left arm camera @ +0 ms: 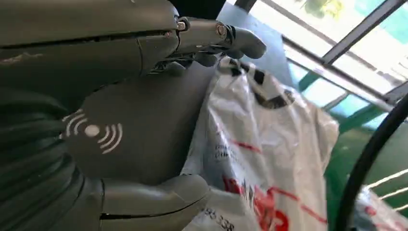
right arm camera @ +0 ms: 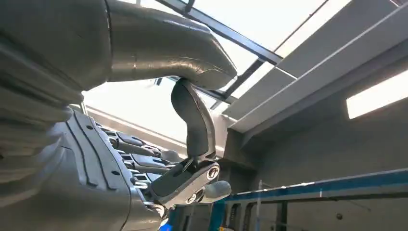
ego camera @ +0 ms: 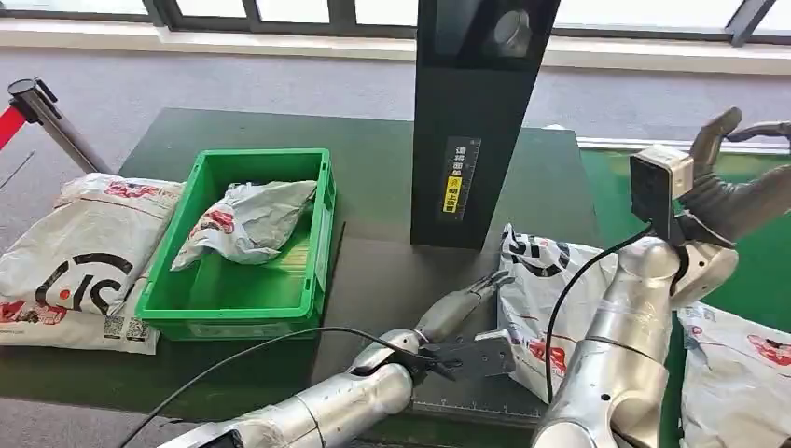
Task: Moved the parcel from conveyor to table for the left to box.
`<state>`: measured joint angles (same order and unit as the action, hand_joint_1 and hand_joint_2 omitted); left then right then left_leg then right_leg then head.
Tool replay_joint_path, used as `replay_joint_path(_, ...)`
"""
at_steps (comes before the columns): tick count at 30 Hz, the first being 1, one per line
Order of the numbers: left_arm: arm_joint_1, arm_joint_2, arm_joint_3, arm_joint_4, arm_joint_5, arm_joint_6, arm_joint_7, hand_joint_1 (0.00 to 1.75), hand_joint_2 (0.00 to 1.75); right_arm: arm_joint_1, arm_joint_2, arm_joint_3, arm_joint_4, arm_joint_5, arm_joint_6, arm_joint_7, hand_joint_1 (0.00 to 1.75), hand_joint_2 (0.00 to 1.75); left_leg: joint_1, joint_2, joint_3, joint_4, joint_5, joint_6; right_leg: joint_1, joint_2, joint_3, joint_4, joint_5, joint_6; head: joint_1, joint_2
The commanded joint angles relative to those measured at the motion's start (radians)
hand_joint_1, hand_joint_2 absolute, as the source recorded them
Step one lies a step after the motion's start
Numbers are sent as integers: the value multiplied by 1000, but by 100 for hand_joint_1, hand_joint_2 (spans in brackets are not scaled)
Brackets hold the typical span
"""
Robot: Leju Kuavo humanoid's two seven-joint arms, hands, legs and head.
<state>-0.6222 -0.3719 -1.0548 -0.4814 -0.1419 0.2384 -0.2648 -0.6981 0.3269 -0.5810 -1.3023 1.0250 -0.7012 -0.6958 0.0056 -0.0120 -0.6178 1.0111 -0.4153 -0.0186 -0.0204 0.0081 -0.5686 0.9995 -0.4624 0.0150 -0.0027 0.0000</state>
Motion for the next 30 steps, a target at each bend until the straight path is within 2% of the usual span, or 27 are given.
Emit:
replay_joint_path(1, 16, 23, -278, -1, -13, -22, 3, 0, 175, -33, 22, -89, 72, 10, 3, -2, 0, 175, 0, 1, 4, -2, 0, 0, 1, 0, 4, -3, 0, -2, 0, 0)
replay_joint_path(5, 23, 23, -299, -16, -24, -19, 19, 0, 175, -31, 22, -87, 70, 7, 3, -2, 0, 175, 0, 1, 4, -2, -1, 1, 0, 0, 4, -3, 0, -1, 0, 0)
replay_joint_path(9, 24, 23, -381, -33, -65, -22, 98, 0, 175, -30, 22, -98, 53, 11, 3, -2, 0, 175, 0, 0, 3, -2, -1, 0, 0, -1, 3, -2, -1, -1, 0, 0)
replay_joint_path(14, 13, 23, -463, -28, -206, 60, 176, 0, 175, -20, 22, -109, 47, 9, 3, -2, 0, 175, 0, 0, 3, -2, 0, 0, 1, -1, 4, -3, 0, -1, 0, 0)
replay_joint_path(21, 19, 23, -469, -46, -381, 156, 257, 0, 175, -23, 22, -126, 68, 25, 3, -2, 0, 175, 0, 0, 2, -1, -1, 0, 0, -1, 3, -2, 0, -1, 0, 0)
replay_joint_path(30, 23, 23, -473, -54, -430, 163, 274, 0, 175, -19, 22, -127, 66, 27, 3, -2, 0, 175, 0, 0, 3, -2, 0, 0, 1, -1, 3, -2, 0, -1, 0, 0)
